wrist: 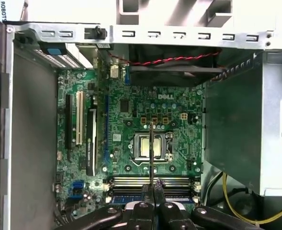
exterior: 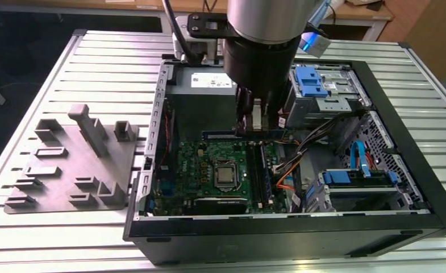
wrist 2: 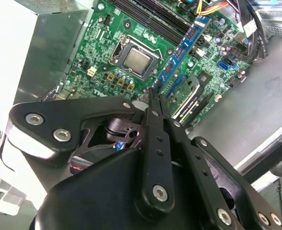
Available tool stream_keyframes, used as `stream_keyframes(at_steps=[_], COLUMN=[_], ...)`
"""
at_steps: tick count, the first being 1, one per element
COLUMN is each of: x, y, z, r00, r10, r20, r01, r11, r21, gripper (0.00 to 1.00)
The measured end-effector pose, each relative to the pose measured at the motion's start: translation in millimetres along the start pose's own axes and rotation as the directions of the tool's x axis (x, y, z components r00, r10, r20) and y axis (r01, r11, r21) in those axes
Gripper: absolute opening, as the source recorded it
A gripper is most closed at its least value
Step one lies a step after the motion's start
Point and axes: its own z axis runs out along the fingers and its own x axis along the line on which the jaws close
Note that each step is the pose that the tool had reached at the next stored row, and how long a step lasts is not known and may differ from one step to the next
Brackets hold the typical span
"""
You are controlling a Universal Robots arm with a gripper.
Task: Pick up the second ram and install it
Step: 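Pick up the second ram and move it above second insertion slot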
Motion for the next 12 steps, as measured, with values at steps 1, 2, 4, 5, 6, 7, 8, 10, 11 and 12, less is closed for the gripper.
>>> stream_keyframes(at_steps=[1, 2, 4, 5, 6, 7, 8, 10, 11, 12], x=[-0.6, -1.4, -3.3, -4.2, -4.8, -5.1, -5.3, -5.4, -5.3, -5.3], y=[0.0, 0.0, 0.0, 0.0, 0.0, -0.1, -0.1, 0.0, 0.0, 0.0], z=[0.9, 1.6, 3.0, 3.7, 4.7, 6.1, 7.8, 11.2, 13.0, 14.9], r00=[1.0000, 1.0000, 1.0000, 1.0000, 1.0000, 1.0000, 1.0000, 1.0000, 1.0000, 1.0000], r10=[0.000, 0.000, 0.000, 0.000, 0.000, 0.000, 0.000, 0.000, 0.000, 0.000], r20=[0.0000, 0.0004, 0.0014, 0.0019, 0.0021, 0.0023, 0.0024, 0.0021, 0.0021, 0.0020], r01=[0.000, 0.000, 0.000, 0.000, 0.000, 0.000, 0.000, 0.000, 0.000, 0.000], r11=[1.0000, 1.0000, 1.0000, 1.0000, 1.0000, 1.0000, 1.0000, 1.0000, 1.0000, 1.0000], r21=[-0.0001, 0.0000, 0.0000, 0.0001, 0.0001, 0.0002, 0.0002, -0.0004, -0.0009, -0.0016], gripper=[0.08, 0.08, 0.08, 0.08, 0.08, 0.08, 0.08, 0.08, 0.08, 0.08])
